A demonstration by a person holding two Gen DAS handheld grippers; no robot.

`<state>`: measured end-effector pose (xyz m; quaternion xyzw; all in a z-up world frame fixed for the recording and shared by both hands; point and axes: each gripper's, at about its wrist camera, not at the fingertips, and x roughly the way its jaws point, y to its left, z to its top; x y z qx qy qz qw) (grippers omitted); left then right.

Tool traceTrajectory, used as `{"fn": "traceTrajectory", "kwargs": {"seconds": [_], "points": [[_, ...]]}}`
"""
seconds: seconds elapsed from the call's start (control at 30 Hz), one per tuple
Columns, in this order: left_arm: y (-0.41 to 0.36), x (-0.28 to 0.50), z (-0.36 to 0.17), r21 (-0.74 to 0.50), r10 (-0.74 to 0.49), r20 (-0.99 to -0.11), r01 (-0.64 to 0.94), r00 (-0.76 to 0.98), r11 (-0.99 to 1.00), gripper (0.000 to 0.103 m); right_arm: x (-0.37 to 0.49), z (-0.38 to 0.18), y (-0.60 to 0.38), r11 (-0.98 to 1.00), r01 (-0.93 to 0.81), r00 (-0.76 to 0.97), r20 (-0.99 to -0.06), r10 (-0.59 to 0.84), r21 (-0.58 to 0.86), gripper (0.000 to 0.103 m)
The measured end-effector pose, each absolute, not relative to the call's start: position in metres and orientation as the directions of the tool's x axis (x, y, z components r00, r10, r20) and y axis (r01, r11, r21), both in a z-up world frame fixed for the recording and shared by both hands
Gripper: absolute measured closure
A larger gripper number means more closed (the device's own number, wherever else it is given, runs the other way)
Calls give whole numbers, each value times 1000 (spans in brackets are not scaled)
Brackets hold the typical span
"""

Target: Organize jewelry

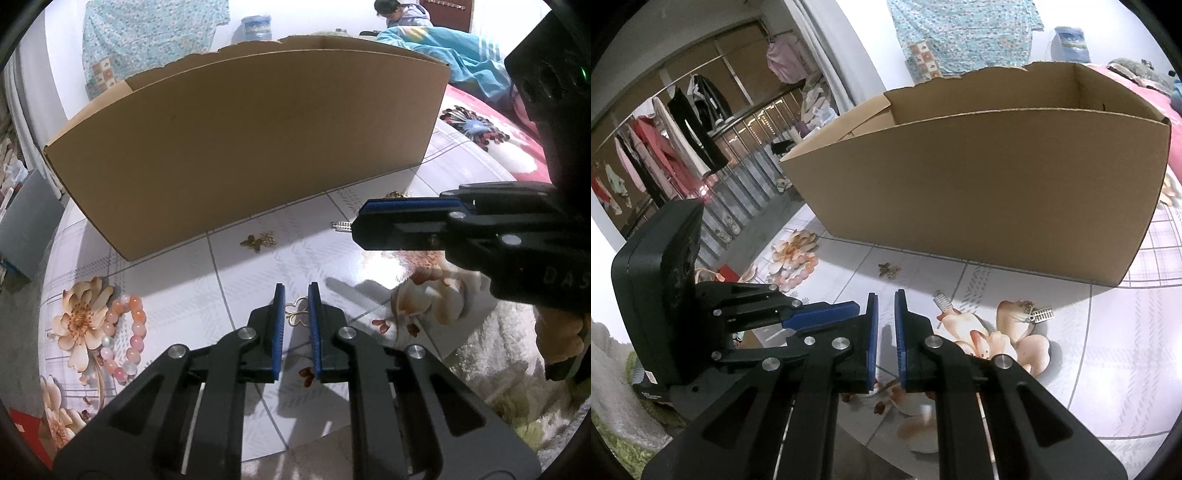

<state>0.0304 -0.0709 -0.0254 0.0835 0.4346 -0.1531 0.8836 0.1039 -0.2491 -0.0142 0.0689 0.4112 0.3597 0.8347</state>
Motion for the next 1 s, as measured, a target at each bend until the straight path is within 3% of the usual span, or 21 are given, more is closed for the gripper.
{"fn": "traceTrajectory", "kwargs": {"seconds": [0.07,0.1,0.43,0.5,0.57,1.0], "points": [[-70,30,-25,12,-202,-792,346,576,938,96,103,-14,-250,733,-544,404,-637,656,410,93],[-70,30,-25,9,-207,-791,349,576,937,103,104,-14,-250,732,-544,404,-637,656,410,93],[-60,26,-21,-45,-255,-788,361,561,932,103,102,-13,-249,724,-555,389,-641,661,410,93],[-55,25,-20,-49,-255,-783,352,567,935,103,99,-14,-243,708,-578,367,-646,669,405,72],[-50,26,-21,-43,-244,-784,342,571,939,103,93,-13,-235,694,-615,355,-654,668,375,68],[-30,18,-27,-16,-220,-776,330,592,944,103,94,-20,-195,578,-799,247,-786,567,165,70]]}}
